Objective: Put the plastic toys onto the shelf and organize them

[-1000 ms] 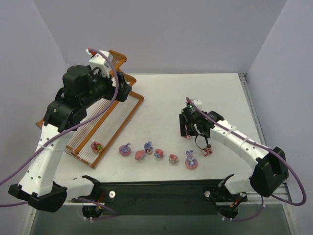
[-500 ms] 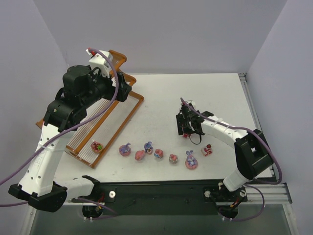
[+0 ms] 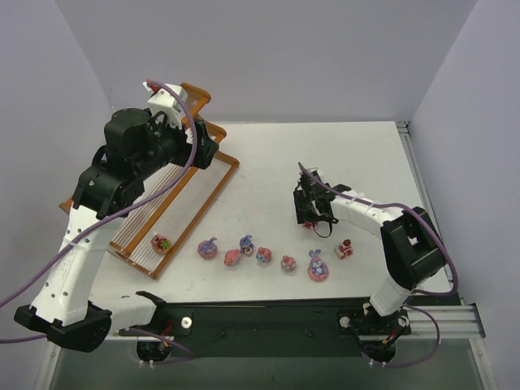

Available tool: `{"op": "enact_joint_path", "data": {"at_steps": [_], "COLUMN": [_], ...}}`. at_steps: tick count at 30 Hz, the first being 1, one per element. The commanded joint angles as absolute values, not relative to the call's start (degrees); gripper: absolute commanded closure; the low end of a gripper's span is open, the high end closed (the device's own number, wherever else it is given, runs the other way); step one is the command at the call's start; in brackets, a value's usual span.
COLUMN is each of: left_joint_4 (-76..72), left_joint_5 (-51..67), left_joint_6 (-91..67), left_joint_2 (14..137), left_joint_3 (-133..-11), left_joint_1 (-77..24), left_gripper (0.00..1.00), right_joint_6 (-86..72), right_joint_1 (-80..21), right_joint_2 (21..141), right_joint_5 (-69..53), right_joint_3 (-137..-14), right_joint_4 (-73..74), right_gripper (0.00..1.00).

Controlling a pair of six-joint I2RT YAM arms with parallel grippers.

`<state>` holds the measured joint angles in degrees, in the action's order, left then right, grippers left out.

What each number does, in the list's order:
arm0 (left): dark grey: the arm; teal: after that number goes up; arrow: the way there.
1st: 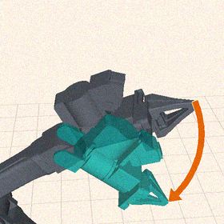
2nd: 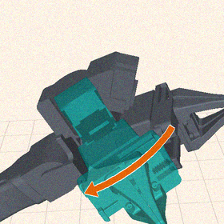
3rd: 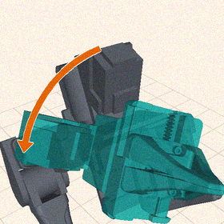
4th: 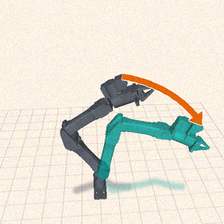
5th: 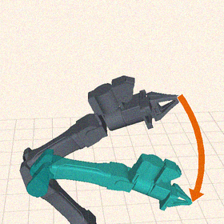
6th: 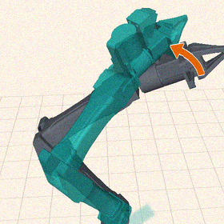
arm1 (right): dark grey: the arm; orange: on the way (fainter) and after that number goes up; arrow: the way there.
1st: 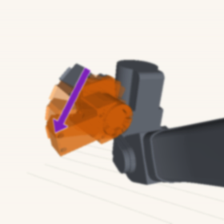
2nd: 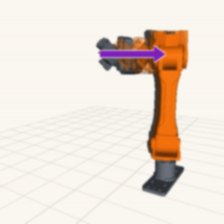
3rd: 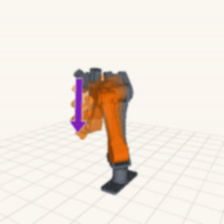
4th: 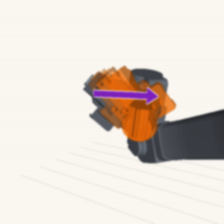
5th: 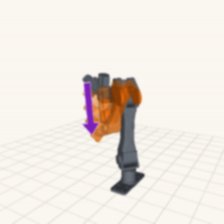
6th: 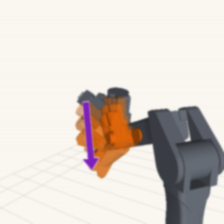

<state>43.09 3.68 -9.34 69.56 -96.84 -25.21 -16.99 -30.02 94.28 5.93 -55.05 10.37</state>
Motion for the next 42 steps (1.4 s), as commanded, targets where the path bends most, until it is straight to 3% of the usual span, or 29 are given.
{"op": "enact_joint_path", "data": {"at_steps": [1,5,12,15,16,19,22,32,42], "left_joint_4": [41.75,41.75,41.66,41.66,41.57,41.57,41.66,44.73,49.48], "left_joint_5": [3.69,3.60,3.17,3.25,3.16,3.08,3.08,0.44,-6.50], "left_joint_6": [-8.61,-8.70,-8.79,-8.70,-8.70,-8.70,-8.88,-10.98,-16.17], "left_joint_2": [68.56,68.47,68.03,67.94,67.85,67.76,67.68,66.80,65.39], "left_joint_3": [-96.86,-96.51,-95.80,-95.71,-95.63,-95.62,-95.36,-95.54,-96.50], "left_joint_1": [-25.49,-25.49,-25.49,-25.49,-25.49,-25.49,-25.49,-25.49,-25.22], "left_gripper": [0.03,0.03,0.03,0.03,0.03,0.03,0.03,0.03,0.03], "right_joint_6": [-16.70,-16.35,-16.17,-16.26,-16.43,-16.87,-17.31,-20.12,-19.86], "right_joint_1": [-29.71,-29.71,-29.79,-29.71,-29.71,-29.88,-31.72,-42.62,-53.61], "right_joint_2": [92.99,92.38,91.41,90.97,90.62,90.35,89.56,95.09,112.05], "right_joint_5": [6.59,6.59,6.77,6.77,6.68,6.77,7.64,9.76,6.51], "right_joint_3": [-54.67,-54.41,-53.26,-52.91,-52.91,-53.78,-56.15,-76.87,-100.53], "right_joint_4": [10.28,10.28,10.11,10.11,10.11,10.98,12.48,19.42,19.51], "right_gripper": [0.42,0.38,0.52,0.65,0.75,0.90,1.00,1.00,1.00]}}
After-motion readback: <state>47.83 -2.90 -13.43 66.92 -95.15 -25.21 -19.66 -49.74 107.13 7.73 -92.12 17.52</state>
